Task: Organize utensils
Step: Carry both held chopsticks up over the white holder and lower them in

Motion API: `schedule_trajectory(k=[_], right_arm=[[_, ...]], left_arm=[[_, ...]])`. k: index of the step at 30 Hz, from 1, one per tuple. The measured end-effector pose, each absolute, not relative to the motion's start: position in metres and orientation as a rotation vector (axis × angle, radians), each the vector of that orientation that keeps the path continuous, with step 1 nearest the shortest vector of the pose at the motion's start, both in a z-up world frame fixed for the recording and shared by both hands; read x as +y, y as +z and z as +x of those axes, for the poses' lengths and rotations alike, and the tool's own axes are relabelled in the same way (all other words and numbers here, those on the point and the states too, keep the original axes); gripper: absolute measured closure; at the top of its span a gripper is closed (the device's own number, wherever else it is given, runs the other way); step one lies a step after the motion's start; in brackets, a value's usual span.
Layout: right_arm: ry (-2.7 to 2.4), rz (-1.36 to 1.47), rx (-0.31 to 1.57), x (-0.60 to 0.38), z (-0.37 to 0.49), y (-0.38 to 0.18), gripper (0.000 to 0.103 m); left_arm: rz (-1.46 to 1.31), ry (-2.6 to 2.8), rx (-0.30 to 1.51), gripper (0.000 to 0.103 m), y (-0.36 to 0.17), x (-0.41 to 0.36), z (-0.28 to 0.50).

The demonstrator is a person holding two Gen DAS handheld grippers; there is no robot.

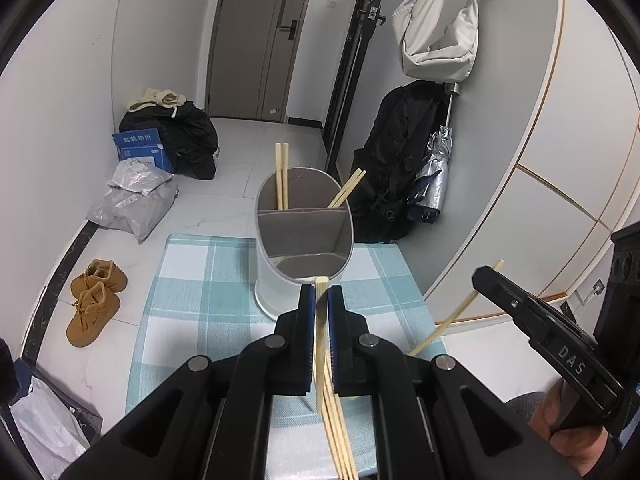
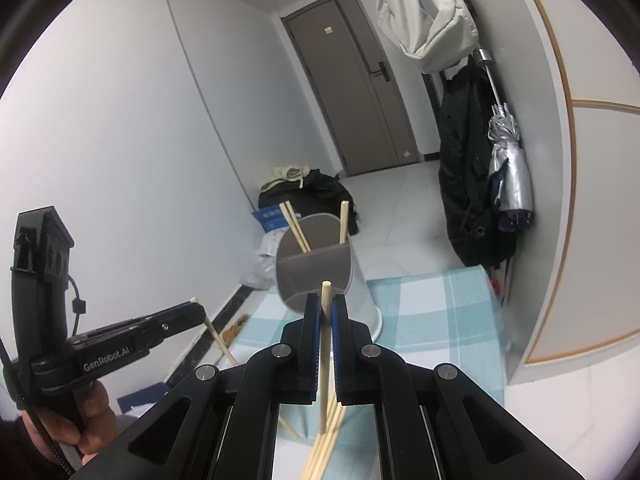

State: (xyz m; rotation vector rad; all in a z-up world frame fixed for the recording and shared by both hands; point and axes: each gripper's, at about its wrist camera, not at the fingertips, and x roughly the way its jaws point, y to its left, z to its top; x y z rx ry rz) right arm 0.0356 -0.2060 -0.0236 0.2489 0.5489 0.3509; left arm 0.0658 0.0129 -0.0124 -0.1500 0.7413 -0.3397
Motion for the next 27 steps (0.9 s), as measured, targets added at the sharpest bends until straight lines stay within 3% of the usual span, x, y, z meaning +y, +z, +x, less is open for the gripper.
schedule_trajectory(k=[10, 27], right_arm=[[0.376, 0.282, 0.545, -0.209, 0.071, 0.001, 0.098], [0.412, 0.236, 0.436, -0.207, 0.16, 0.102, 0.098]], left_arm=[[-0.177, -0.37, 0.715, 0.101, 0.017, 0.007, 0.091], [-0.214, -0.434, 0.58, 0.101, 0.091, 0.006, 0.19]])
